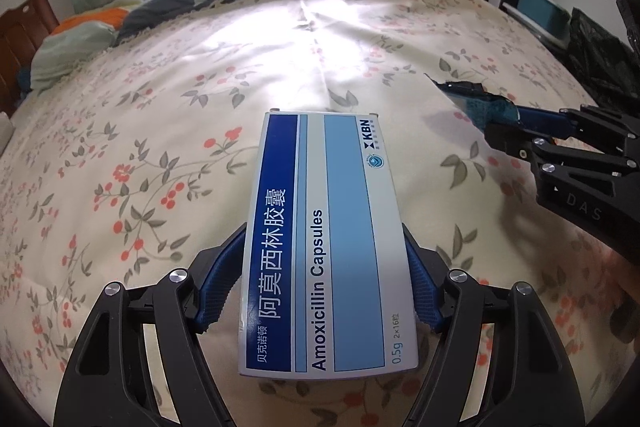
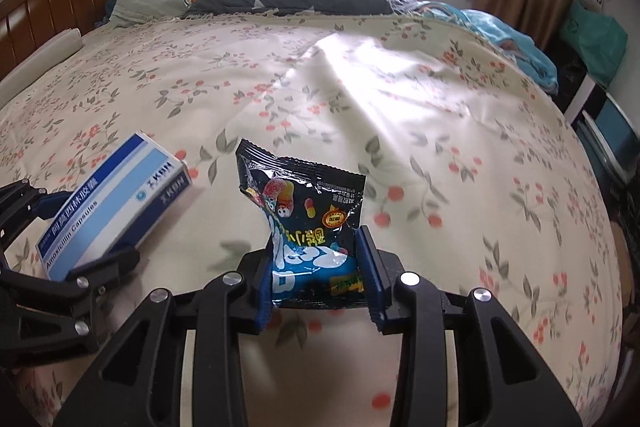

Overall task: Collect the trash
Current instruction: 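Carry the Amoxicillin box and snack wrapper down over the red bin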

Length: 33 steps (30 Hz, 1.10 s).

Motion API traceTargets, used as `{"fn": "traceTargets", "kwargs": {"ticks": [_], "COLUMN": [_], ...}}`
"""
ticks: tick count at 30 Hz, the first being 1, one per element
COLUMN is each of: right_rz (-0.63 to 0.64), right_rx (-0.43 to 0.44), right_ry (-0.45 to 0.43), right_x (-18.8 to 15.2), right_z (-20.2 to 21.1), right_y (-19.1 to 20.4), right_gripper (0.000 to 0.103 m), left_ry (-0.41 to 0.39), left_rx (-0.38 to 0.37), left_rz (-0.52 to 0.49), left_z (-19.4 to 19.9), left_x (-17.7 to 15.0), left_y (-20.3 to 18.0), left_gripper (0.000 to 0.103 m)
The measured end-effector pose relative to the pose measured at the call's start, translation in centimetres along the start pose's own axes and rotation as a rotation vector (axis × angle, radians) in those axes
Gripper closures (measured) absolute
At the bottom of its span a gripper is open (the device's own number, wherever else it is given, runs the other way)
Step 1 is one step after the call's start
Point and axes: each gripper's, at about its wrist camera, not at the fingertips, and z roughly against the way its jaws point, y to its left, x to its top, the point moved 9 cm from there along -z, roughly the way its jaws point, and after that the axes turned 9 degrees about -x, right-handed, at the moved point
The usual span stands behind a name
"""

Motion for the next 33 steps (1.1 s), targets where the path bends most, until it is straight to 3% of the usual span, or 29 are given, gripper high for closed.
{"fn": "traceTargets", "kwargs": {"ticks": [20,33], "right_rz": [-0.009,-0.053], "right_rx": [0.022,0.045], "right_ry": [0.005,-0.037], "right_x": [-5.7,-10.7], "right_z": [10.5,22.1], "right_y": [1.2,1.1], "right_gripper": [0.067,0.067], "left_ry": [0.021,-0.013], "left_rx": [0.006,-0.009], "left_rz": [-0.021,-0.046], "left_z": [8.5,18.7], "left_x": [-6.2,-10.7], "left_y": [-2.8,-6.1], "left_gripper": [0.031,0.031]}}
